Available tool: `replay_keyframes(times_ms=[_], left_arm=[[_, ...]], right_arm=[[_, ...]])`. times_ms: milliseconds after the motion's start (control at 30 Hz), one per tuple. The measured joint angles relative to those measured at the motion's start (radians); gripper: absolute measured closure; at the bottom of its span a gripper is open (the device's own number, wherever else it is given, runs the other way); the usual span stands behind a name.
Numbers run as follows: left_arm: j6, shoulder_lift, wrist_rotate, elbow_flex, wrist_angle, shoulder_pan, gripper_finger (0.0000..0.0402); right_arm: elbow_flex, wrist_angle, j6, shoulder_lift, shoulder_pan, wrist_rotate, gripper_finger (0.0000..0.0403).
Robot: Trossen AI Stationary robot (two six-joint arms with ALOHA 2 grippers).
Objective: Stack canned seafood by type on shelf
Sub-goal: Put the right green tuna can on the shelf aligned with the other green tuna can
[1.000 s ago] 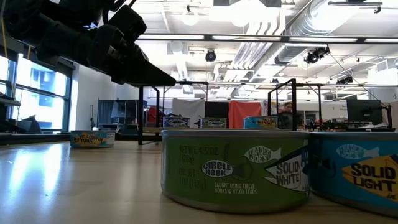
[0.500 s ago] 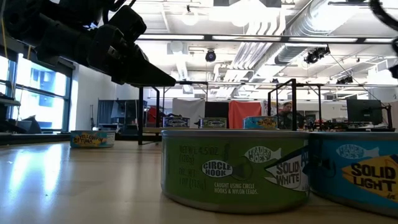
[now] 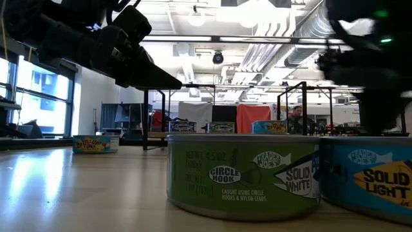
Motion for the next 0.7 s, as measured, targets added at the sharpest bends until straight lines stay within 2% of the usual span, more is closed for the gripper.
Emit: replay_keyframes(times_ms=[200, 400, 467, 567, 700], left_arm=[[0.0, 0.0, 0.0, 0.0, 0.021, -0.001, 0.0399], [0.0, 0.0, 0.027, 0.0, 0.03, -0.001, 0.0399], [0.0, 0.0, 0.033, 0.0, 0.03, -0.002, 0.0399], [0.0, 0.0, 0.033, 0.0, 0.03, -0.003, 0.0399], [0.028, 0.0, 0.033, 0.008, 0.026, -0.003, 0.0399]], right_arm=[[-0.005, 0.36, -0.263, 0.01, -0.087, 0.137, 0.0401], [-0.006, 0.835, -0.666, 0.078, -0.151, 0.15, 0.0401], [-0.006, 0.941, -0.781, 0.097, -0.152, 0.151, 0.0401], [-0.004, 0.997, -0.846, 0.095, -0.148, 0.181, 0.0401], [-0.004, 0.917, -0.856, 0.041, -0.098, 0.214, 0.0401]])
